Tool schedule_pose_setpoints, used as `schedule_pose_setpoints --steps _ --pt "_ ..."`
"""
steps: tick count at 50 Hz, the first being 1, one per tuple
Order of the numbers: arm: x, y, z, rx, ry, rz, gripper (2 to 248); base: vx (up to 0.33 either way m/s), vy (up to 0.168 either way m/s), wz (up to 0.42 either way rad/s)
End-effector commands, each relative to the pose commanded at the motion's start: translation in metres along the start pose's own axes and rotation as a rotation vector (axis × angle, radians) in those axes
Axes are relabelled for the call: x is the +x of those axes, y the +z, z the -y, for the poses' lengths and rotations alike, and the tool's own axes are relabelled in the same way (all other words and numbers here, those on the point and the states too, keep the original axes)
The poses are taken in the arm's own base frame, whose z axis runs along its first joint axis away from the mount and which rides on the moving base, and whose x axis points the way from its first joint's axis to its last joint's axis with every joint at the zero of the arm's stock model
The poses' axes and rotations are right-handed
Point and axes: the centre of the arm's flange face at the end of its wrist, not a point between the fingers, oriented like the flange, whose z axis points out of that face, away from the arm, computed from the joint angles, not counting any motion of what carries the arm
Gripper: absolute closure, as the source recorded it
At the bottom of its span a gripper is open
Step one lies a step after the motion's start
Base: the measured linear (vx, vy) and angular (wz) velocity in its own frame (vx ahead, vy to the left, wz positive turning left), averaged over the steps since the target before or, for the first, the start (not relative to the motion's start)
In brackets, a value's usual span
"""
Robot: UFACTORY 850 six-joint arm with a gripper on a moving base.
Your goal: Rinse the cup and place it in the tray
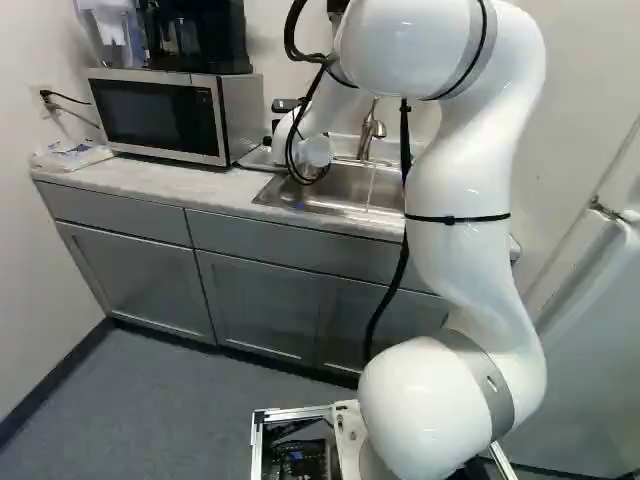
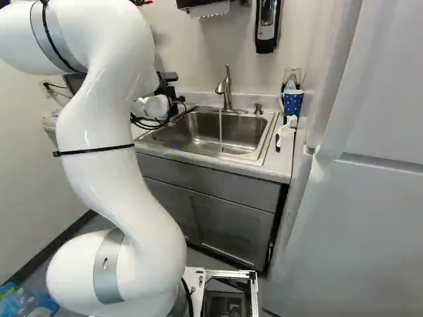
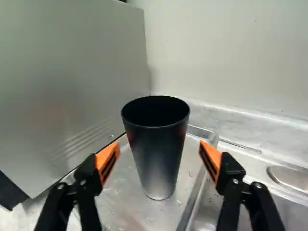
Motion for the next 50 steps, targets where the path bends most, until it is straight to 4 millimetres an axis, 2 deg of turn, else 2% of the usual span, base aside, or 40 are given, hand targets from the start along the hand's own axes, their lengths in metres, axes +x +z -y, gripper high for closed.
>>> schedule_pose_setpoints --steps 1,5,6,50 --pt "0.001 0.000 0.000 0.000 0.000 -0.001 15 0.000 0.000 0.000" --pt "0.004 -0.001 0.000 0.000 0.000 -0.007 15 0.000 0.000 0.000" --pt "0.005 -0.001 0.000 0.000 0.000 -0.009 3 0.000 0.000 0.000" --pt "0.054 -0.011 0.001 0.001 -0.002 -0.093 3 0.000 0.000 0.000"
